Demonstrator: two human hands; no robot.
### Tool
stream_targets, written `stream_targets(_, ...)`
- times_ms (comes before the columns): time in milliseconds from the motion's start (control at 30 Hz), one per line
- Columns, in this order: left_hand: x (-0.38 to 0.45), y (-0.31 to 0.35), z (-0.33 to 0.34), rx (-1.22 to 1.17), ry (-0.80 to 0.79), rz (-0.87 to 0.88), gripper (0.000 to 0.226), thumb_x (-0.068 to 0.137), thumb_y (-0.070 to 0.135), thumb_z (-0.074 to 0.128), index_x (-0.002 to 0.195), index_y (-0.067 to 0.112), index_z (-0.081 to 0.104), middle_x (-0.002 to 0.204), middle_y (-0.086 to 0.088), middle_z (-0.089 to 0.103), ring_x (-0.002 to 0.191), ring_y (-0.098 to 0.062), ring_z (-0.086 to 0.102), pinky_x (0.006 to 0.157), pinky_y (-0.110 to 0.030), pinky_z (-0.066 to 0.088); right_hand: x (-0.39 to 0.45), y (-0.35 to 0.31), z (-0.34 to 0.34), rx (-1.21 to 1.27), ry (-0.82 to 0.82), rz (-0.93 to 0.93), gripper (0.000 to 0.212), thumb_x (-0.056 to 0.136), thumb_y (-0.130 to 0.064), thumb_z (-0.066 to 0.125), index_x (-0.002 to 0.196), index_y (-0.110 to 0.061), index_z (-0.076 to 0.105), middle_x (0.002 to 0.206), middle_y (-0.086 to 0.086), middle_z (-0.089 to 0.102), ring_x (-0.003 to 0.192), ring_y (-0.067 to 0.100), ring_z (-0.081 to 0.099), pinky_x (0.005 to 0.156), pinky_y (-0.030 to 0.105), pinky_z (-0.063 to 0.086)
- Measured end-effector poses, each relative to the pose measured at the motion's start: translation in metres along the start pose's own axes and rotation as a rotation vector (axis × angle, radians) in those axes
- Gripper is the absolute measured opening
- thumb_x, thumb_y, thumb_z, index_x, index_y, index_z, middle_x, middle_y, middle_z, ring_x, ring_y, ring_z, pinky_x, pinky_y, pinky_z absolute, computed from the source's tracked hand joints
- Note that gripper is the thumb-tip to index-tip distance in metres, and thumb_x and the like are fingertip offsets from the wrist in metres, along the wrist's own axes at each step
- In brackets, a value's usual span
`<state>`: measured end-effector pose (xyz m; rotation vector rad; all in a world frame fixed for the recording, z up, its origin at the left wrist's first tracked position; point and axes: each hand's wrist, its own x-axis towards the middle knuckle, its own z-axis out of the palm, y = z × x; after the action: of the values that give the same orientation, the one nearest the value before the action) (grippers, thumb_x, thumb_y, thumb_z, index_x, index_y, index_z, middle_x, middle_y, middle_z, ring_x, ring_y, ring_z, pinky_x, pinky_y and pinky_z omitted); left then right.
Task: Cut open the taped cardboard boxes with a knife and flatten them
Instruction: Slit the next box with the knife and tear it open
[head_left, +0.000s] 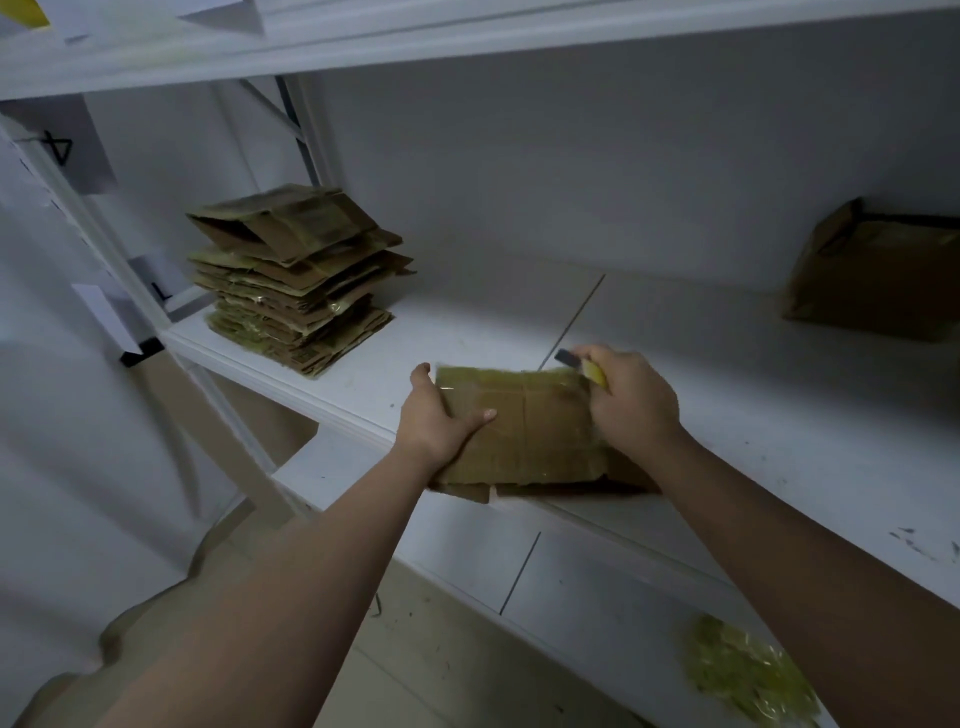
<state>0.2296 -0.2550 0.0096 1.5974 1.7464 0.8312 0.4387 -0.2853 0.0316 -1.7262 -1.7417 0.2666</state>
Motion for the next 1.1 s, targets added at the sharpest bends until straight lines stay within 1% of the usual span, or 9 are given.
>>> stream_targets(33,0.000,-0.003,0.003,0.122,0.034,0.025,0.103,0.075,0.038,0.081,0.150,0.011,0.015,0.145,-0.011,0.038,0.133,-0.031,0.040,0.107,-0.040,0.036,-0.002,0.006,0.006,-0.019,-0.049,0.015,0.048,0.089,-0.003,0.047,0.128,-0.030,0.054,0.129,0.010,0.055,0.114,0.027,0.050,0.083,0.034,0.045)
stream_targets(100,-0.001,-0.003,0.011,0.421,0.100,0.127,0.096,0.081,0.044,0.072,0.151,0.014,0.014,0.157,-0.014,0.020,0.143,-0.034,0.023,0.115,-0.049,0.027,-0.004,0.016,0.018,-0.115,-0.136,-0.003,0.043,0.095,-0.014,0.046,0.136,-0.029,0.047,0.149,0.006,0.038,0.141,0.027,0.024,0.109,0.043,0.028)
stream_targets(200,0.001,0.000,0.024,0.647,0.025,0.305,0.074,0.095,0.052,0.046,0.152,0.018,0.015,0.161,-0.010,0.008,0.148,-0.032,0.002,0.117,-0.055,0.012,0.001,0.024,0.029,-0.299,-0.219,-0.085,0.046,0.101,-0.041,0.029,0.146,-0.030,0.031,0.158,-0.002,0.017,0.147,0.023,-0.001,0.116,0.044,0.008)
stream_targets(333,0.003,-0.017,0.043,0.812,-0.161,0.383,0.071,0.096,0.062,0.021,0.155,0.024,0.007,0.163,-0.004,-0.003,0.148,-0.031,-0.011,0.117,-0.055,0.001,0.002,0.032,0.054,-0.390,-0.377,-0.087,0.060,0.096,-0.057,0.014,0.150,-0.034,0.008,0.160,-0.005,-0.001,0.146,0.021,-0.012,0.117,0.052,0.001)
stream_targets(533,0.009,-0.038,0.054,0.819,-0.177,0.350,0.072,0.092,0.067,0.018,0.154,0.031,0.006,0.163,0.000,-0.002,0.149,-0.026,-0.007,0.118,-0.053,0.009,0.000,0.043,0.083,-0.532,-0.413,-0.062,0.070,0.092,-0.064,0.011,0.152,-0.029,0.000,0.160,-0.004,-0.005,0.147,0.024,-0.008,0.113,0.057,-0.003)
stream_targets(700,0.010,-0.015,0.058,0.937,-0.199,0.325,0.073,0.095,0.059,0.022,0.155,0.021,0.007,0.162,-0.012,0.002,0.148,-0.035,-0.001,0.119,-0.052,-0.002,0.000,0.040,0.080,-0.554,-0.413,-0.043,0.070,0.092,-0.063,0.013,0.151,-0.030,-0.003,0.160,-0.005,-0.008,0.146,0.023,-0.011,0.112,0.061,-0.005)
stream_targets(767,0.005,-0.015,0.065,0.901,-0.185,0.300,0.074,0.096,0.056,0.021,0.155,0.017,0.003,0.161,-0.016,-0.003,0.148,-0.037,-0.006,0.120,-0.051,-0.002,-0.001,0.040,0.080,-0.545,-0.402,-0.044,0.069,0.093,-0.061,0.017,0.151,-0.030,-0.003,0.160,-0.005,-0.008,0.146,0.022,-0.010,0.113,0.061,-0.003)
stream_targets(967,0.000,-0.025,0.070,0.822,-0.106,0.301,0.076,0.093,0.061,0.019,0.155,0.019,0.006,0.161,-0.014,-0.003,0.148,-0.035,-0.008,0.120,-0.049,0.001,-0.003,0.041,0.080,-0.463,-0.322,-0.053,0.063,0.095,-0.058,0.023,0.151,-0.028,0.014,0.160,-0.005,0.006,0.147,0.020,0.000,0.114,0.057,0.001)
stream_targets(1100,-0.001,-0.023,0.065,0.810,-0.129,0.306,0.076,0.094,0.062,0.023,0.155,0.020,0.005,0.162,-0.014,-0.004,0.148,-0.034,-0.008,0.121,-0.047,-0.001,-0.014,0.039,0.068,-0.235,-0.162,-0.040,0.047,0.099,-0.036,0.039,0.142,-0.017,0.039,0.154,0.003,0.029,0.145,0.019,0.017,0.118,0.048,0.007)
